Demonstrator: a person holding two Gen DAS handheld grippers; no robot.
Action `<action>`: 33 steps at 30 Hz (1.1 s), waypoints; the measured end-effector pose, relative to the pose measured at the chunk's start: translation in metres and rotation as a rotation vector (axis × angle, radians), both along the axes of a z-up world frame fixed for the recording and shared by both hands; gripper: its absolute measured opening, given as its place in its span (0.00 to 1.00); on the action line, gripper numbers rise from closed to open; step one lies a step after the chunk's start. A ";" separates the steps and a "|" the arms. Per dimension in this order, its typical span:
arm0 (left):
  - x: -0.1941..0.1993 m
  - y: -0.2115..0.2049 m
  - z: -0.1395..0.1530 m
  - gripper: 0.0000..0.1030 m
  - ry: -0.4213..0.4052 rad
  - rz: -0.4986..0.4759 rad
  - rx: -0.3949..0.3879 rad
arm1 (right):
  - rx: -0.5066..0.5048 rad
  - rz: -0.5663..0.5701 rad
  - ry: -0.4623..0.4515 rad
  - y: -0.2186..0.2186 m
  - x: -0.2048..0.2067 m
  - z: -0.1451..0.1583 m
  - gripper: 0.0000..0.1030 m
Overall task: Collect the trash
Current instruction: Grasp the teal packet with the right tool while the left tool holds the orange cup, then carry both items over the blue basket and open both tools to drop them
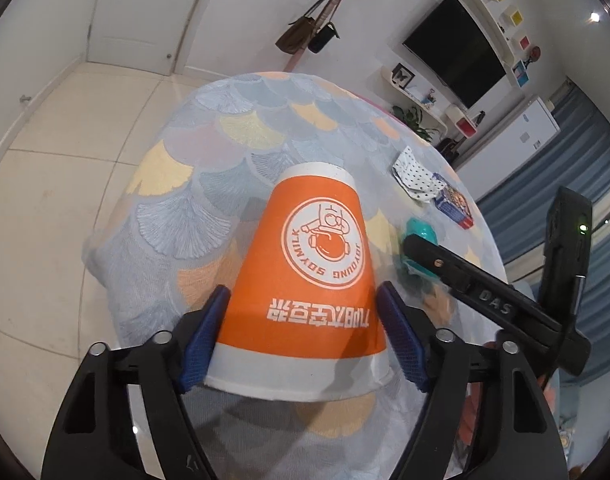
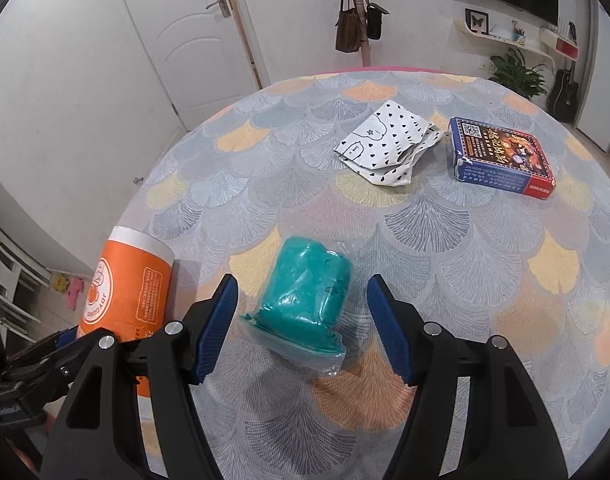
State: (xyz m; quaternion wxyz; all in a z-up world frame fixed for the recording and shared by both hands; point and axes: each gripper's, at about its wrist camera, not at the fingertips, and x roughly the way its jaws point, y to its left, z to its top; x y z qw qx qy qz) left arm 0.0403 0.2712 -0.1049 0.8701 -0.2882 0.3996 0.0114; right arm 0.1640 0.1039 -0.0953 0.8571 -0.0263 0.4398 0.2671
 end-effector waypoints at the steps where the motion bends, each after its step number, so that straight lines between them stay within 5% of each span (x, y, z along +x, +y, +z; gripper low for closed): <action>1: 0.000 -0.001 0.001 0.68 -0.003 0.002 0.004 | -0.001 -0.001 -0.002 0.000 0.000 0.000 0.58; 4: -0.002 -0.004 0.004 0.57 -0.022 0.001 -0.006 | -0.011 0.009 0.004 0.000 0.001 -0.002 0.37; 5: -0.002 -0.006 0.007 0.48 -0.034 -0.009 -0.014 | -0.011 0.008 0.004 -0.001 0.001 -0.002 0.36; 17: 0.013 -0.046 0.035 0.32 -0.082 -0.081 0.061 | 0.042 -0.053 -0.095 -0.050 -0.015 0.034 0.34; 33: 0.040 -0.129 0.070 0.31 -0.159 -0.222 0.137 | 0.134 -0.249 -0.158 -0.166 -0.015 0.064 0.34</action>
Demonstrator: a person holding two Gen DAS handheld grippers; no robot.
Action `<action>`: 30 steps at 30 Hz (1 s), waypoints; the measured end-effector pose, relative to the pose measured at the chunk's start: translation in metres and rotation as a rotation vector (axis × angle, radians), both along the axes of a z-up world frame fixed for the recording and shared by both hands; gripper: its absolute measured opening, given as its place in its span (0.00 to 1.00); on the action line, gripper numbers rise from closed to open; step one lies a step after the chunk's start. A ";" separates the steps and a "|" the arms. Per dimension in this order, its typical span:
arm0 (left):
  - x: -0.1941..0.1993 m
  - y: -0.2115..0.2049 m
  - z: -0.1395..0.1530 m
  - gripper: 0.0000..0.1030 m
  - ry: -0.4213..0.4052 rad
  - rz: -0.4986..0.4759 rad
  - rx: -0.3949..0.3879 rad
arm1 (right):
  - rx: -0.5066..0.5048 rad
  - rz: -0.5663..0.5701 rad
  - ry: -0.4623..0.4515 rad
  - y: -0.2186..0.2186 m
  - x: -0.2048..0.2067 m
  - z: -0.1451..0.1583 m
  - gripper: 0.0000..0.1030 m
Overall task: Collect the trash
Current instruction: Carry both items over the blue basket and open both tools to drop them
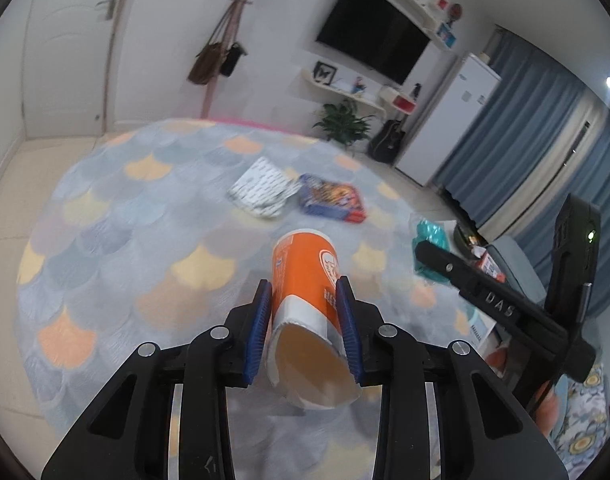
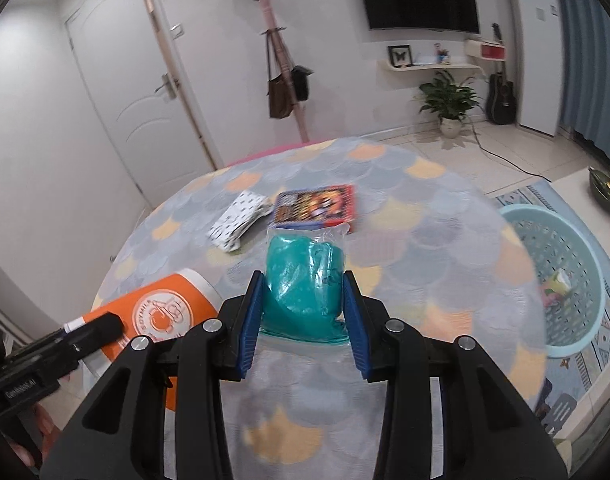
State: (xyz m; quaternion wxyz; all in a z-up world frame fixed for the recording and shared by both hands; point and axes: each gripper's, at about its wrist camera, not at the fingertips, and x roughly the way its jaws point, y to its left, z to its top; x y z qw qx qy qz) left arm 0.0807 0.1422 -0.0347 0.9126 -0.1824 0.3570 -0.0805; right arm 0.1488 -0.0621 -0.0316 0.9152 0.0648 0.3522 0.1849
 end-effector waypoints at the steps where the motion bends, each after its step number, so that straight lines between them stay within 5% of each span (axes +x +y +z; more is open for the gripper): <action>1: 0.003 -0.004 0.005 0.31 -0.013 -0.010 0.002 | 0.007 -0.013 -0.007 -0.007 0.001 0.002 0.34; 18: 0.089 -0.148 0.084 0.30 -0.174 -0.266 0.040 | 0.089 -0.323 -0.049 -0.162 0.034 0.011 0.34; 30: 0.175 -0.252 0.055 0.30 -0.098 -0.413 -0.026 | 0.092 -0.497 0.062 -0.248 0.090 -0.047 0.34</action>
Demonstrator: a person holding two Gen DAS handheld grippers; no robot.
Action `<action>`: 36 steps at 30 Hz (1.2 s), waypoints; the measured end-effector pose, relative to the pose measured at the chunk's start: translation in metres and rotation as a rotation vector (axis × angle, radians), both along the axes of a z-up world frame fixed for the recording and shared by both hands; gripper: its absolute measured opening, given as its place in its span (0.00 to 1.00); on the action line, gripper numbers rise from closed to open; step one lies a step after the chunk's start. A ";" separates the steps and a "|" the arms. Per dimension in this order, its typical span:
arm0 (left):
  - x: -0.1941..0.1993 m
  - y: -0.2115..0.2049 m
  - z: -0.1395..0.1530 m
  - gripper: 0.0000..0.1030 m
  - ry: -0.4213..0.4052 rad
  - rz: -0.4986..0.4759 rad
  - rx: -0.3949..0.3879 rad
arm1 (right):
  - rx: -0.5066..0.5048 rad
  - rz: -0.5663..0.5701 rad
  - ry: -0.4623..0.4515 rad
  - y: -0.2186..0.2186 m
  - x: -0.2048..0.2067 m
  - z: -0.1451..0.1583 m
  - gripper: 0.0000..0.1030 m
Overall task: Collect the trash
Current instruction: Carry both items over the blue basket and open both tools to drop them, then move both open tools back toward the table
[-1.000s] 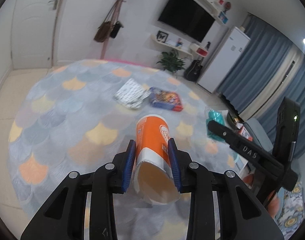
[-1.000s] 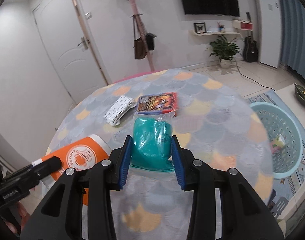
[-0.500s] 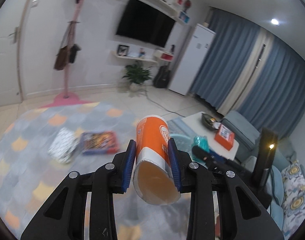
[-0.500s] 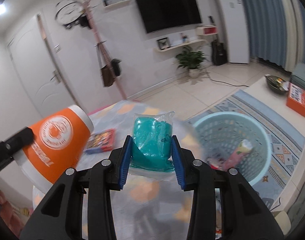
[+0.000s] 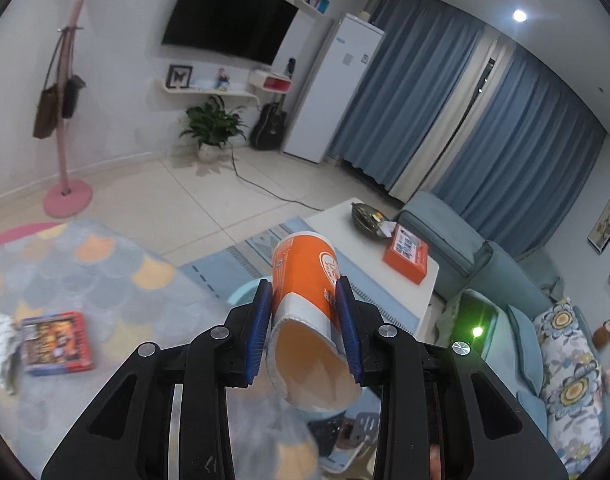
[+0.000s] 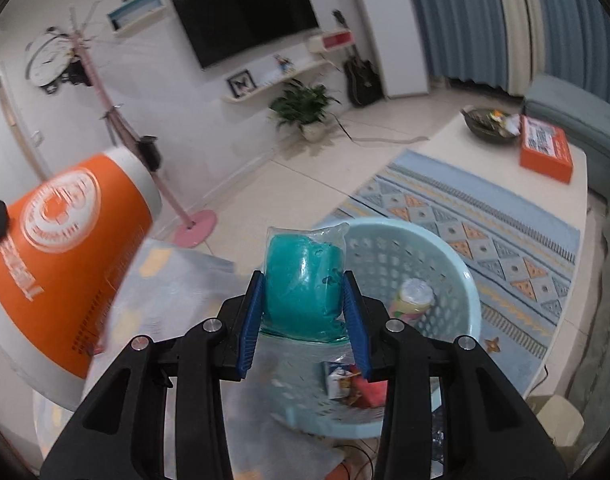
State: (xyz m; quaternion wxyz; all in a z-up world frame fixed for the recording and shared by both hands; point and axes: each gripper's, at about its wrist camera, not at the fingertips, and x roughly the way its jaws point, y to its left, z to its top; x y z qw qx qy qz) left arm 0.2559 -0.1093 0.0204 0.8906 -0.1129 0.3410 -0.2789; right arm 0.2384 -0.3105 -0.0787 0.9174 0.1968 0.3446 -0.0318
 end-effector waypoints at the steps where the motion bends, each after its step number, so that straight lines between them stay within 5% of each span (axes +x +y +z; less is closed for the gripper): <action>1: 0.007 -0.004 -0.004 0.30 0.007 -0.007 -0.007 | 0.012 -0.007 0.018 -0.006 0.005 -0.007 0.34; 8: 0.042 -0.035 -0.031 0.31 0.028 -0.014 -0.003 | 0.078 -0.059 0.149 -0.030 0.027 -0.056 0.36; 18: 0.055 -0.054 -0.075 0.41 0.098 -0.012 0.005 | 0.063 -0.080 0.174 -0.040 0.014 -0.065 0.47; 24: 0.036 -0.037 -0.075 0.57 0.098 -0.020 0.024 | 0.072 -0.065 0.148 -0.037 0.000 -0.050 0.50; 36: -0.032 0.048 -0.029 0.63 0.005 0.096 0.045 | 0.012 0.123 -0.034 0.046 -0.026 0.031 0.62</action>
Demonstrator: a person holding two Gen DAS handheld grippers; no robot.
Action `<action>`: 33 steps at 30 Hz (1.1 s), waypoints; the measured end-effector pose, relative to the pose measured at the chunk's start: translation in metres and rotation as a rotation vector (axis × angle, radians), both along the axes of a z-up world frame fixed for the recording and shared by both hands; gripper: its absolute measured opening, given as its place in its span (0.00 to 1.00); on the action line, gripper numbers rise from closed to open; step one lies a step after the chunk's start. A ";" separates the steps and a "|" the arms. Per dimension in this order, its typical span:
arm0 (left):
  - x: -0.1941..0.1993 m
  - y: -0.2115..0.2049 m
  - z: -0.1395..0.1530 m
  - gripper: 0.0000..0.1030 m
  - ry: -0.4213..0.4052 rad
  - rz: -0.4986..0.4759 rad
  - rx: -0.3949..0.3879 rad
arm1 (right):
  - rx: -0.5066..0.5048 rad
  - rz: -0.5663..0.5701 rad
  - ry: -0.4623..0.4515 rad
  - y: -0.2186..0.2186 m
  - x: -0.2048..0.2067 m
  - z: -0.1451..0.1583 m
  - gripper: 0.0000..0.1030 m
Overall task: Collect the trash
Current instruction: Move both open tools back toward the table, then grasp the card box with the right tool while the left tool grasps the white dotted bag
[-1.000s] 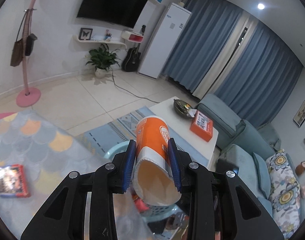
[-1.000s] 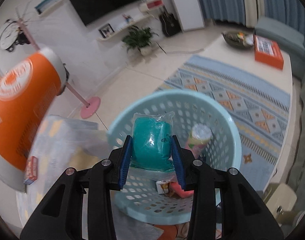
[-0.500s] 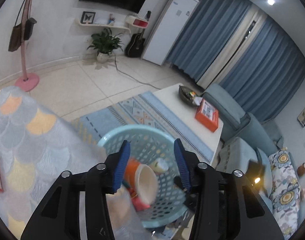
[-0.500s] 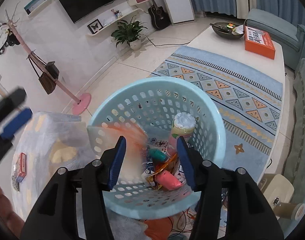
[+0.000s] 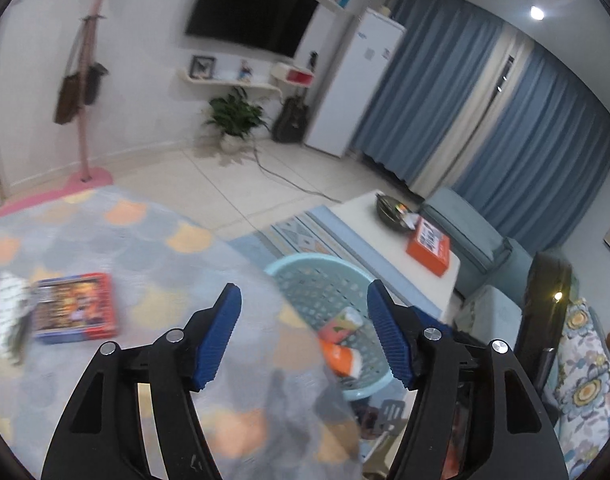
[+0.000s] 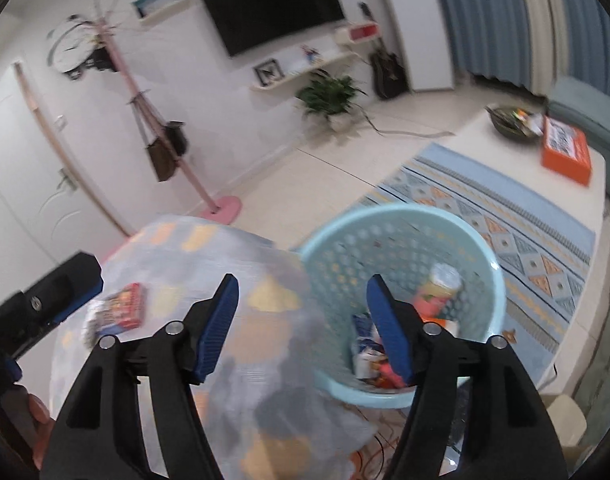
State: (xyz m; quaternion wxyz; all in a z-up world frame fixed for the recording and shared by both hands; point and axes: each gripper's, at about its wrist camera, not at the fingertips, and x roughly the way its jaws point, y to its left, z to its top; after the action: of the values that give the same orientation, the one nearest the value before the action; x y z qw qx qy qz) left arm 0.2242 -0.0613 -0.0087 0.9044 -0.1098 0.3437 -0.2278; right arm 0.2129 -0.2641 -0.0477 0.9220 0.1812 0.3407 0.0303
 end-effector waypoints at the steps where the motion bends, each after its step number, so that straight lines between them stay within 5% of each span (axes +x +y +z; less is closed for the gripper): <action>1: -0.004 0.011 0.003 0.63 -0.007 0.017 0.000 | -0.003 0.013 -0.010 0.006 -0.001 0.005 0.63; 10: -0.030 0.110 0.026 0.63 -0.073 0.258 0.064 | -0.064 0.184 -0.095 0.091 0.001 0.040 0.67; 18: -0.019 0.197 -0.010 0.62 0.039 0.415 0.084 | -0.098 0.361 -0.078 0.173 0.028 0.042 0.68; 24: -0.008 0.223 -0.041 0.61 0.102 0.404 0.070 | -0.134 0.439 -0.042 0.213 0.055 0.030 0.66; 29: -0.006 0.217 -0.055 0.61 0.105 0.349 0.076 | -0.144 0.497 -0.011 0.234 0.084 0.016 0.34; 33: -0.002 0.208 -0.067 0.61 0.126 0.287 0.092 | -0.150 0.512 0.038 0.243 0.104 -0.001 0.33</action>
State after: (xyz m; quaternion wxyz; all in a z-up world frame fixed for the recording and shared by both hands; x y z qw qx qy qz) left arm 0.2227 0.1470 -0.0758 0.9084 -0.1304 0.3904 -0.0729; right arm 0.3168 -0.0212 -0.0489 0.8886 0.0210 0.3942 0.2337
